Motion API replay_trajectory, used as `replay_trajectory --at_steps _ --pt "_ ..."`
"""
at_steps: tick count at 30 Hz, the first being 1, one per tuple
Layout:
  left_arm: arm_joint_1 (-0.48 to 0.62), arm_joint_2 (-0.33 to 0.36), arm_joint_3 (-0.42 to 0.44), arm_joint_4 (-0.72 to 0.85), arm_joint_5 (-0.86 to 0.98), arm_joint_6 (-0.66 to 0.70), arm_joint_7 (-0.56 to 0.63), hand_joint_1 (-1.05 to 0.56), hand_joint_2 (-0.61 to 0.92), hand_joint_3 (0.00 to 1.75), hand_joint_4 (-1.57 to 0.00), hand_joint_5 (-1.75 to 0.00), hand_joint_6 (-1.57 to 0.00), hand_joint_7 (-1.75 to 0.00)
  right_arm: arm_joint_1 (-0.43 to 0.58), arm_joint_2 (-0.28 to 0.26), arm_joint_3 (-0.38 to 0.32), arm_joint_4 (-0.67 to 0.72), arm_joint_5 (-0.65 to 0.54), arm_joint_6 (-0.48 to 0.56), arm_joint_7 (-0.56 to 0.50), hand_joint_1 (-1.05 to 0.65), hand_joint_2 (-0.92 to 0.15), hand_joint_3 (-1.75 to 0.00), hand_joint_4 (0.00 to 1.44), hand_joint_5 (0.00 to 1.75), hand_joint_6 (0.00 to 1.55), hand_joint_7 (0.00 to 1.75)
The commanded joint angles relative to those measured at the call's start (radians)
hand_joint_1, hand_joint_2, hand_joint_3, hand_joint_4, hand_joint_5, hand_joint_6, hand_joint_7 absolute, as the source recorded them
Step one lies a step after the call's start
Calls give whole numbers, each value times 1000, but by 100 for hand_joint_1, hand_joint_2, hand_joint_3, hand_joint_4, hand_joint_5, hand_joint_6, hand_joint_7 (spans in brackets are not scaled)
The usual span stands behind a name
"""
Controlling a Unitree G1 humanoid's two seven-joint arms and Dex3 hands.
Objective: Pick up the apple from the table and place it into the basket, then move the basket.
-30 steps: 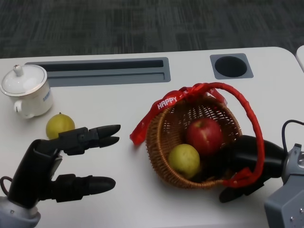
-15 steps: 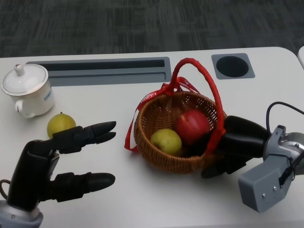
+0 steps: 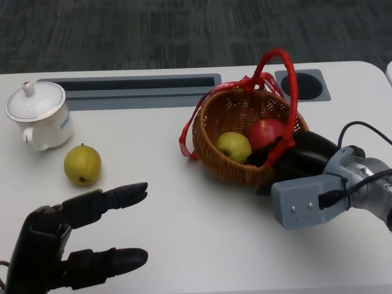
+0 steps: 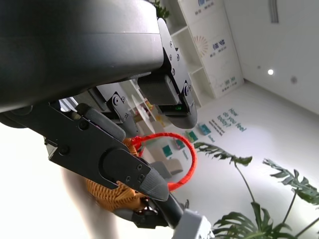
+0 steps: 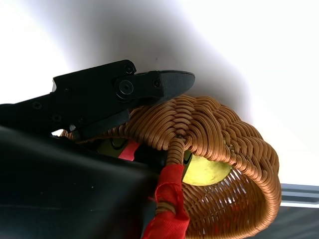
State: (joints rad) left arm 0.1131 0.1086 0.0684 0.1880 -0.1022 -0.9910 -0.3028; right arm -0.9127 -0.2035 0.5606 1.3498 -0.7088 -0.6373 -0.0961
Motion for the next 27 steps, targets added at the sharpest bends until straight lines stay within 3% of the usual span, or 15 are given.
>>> replay_trajectory --at_steps 1,8,15,20,27 --pt "47 1 20 -25 12 -49 29 -51 75 1 -100 -3 -87 -1 -2 -3 4 29 -15 91 -8 -32 -92 -22 100 2 84 1" --pt "182 -3 25 -80 27 -126 49 -52 76 1 -100 -2 -87 -1 -31 5 -4 42 -25 224 -33 -28 -92 -18 102 2 85 1" --pt "317 1 5 -128 7 -181 50 -50 77 0 -98 0 -87 0 -75 -24 -51 49 -5 345 -31 -26 -92 -12 101 1 85 0" --pt "414 1 -6 -189 -2 -176 54 -48 76 0 -98 0 -87 0 -75 -43 -116 49 30 378 -31 -24 -92 -11 98 1 86 1" --pt "520 19 -33 -273 -27 -156 53 -46 73 0 -99 -1 -88 -1 -81 -72 -156 51 30 419 -56 -21 -92 -5 102 1 89 1"
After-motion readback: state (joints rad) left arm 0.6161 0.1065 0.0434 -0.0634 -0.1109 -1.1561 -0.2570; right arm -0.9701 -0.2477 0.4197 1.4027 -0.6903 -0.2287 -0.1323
